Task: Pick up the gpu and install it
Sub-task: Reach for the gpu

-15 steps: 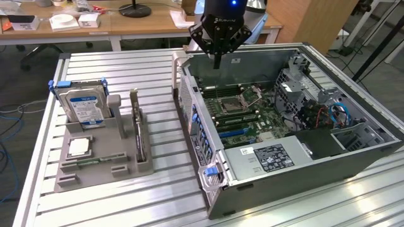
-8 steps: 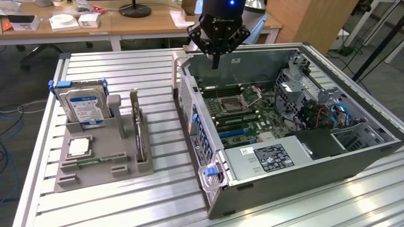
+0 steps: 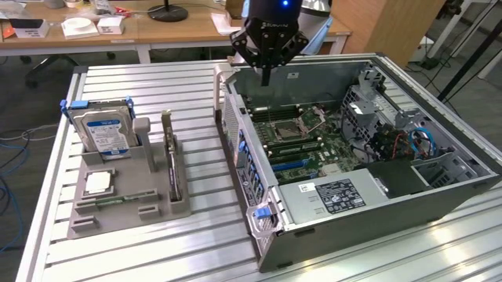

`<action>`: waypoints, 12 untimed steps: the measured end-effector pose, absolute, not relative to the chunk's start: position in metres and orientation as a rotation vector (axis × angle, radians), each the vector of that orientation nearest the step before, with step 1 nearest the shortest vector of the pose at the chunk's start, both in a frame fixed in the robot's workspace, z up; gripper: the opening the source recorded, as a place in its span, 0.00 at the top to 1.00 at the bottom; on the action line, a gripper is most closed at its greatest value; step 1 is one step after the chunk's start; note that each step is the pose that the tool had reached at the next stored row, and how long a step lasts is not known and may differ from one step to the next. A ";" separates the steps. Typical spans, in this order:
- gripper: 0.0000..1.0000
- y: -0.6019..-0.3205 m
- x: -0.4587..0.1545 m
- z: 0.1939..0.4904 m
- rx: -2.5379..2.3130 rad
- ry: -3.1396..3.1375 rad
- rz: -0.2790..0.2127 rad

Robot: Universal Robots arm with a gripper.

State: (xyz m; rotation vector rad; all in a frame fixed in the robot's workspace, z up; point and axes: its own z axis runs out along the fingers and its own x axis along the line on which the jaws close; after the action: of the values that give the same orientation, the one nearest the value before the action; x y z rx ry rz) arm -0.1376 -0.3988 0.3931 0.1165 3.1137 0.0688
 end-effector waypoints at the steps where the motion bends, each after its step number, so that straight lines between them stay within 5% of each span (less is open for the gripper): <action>1: 0.89 -0.399 -0.138 0.393 0.117 3.114 0.069; 12: 0.89 -0.399 -0.143 0.393 0.117 3.114 0.069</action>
State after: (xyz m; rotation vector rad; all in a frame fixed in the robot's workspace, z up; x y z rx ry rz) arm -0.1429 -0.3988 0.3930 0.1165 3.1137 0.0688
